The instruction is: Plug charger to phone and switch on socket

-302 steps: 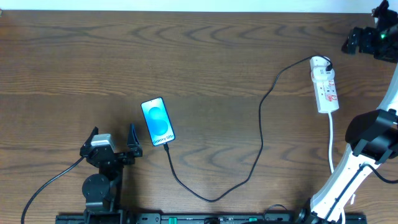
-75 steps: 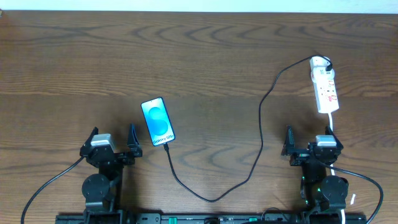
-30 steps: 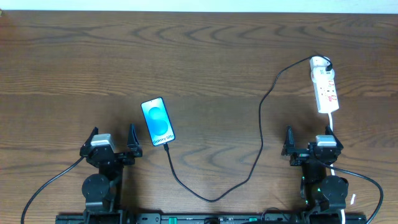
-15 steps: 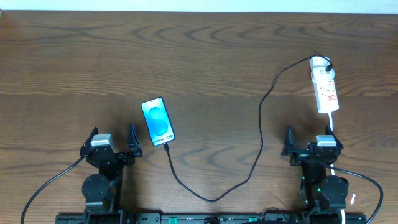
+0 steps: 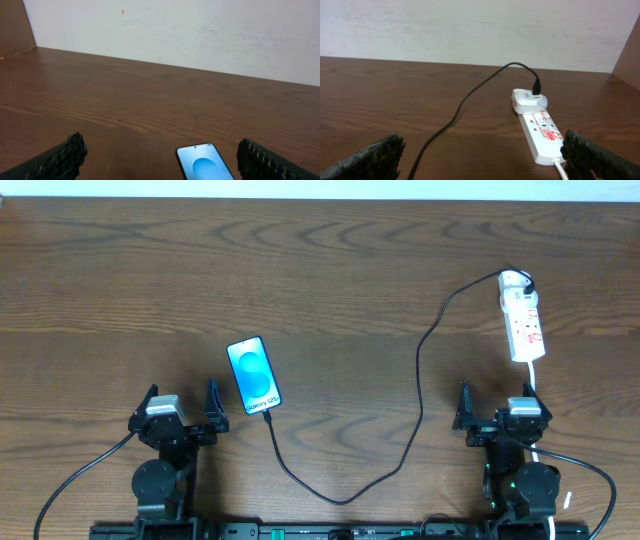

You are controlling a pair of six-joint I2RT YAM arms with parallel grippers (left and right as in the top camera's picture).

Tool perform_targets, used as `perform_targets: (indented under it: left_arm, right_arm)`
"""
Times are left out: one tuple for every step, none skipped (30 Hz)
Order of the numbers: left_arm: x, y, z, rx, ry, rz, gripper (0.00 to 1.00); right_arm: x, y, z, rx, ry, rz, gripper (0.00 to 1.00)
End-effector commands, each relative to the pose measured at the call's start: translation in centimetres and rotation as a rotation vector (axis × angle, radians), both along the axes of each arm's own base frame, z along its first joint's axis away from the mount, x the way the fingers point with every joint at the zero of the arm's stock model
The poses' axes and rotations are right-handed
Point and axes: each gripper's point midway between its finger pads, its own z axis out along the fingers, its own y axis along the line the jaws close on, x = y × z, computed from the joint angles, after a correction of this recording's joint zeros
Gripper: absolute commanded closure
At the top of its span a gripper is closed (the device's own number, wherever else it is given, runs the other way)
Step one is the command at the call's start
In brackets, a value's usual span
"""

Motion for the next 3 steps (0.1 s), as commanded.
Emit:
perform_targets:
  left_arm:
    - [-0.13,0.37,-1.61,0.013,0.051,0.017,0.02]
    - [-0.13,0.37,-1.61,0.013,0.051,0.017,0.02]
    - [-0.13,0.37,-1.61,0.013,0.051,0.017,0.02]
  right_arm:
    - [-0.05,0.16,0.05,0.009,-0.005,0.004,0.01]
    - [-0.05,0.16,0.05,0.009,-0.005,0.004,0.01]
    - [-0.05,0.16,0.05,0.009,-0.005,0.004,0.01]
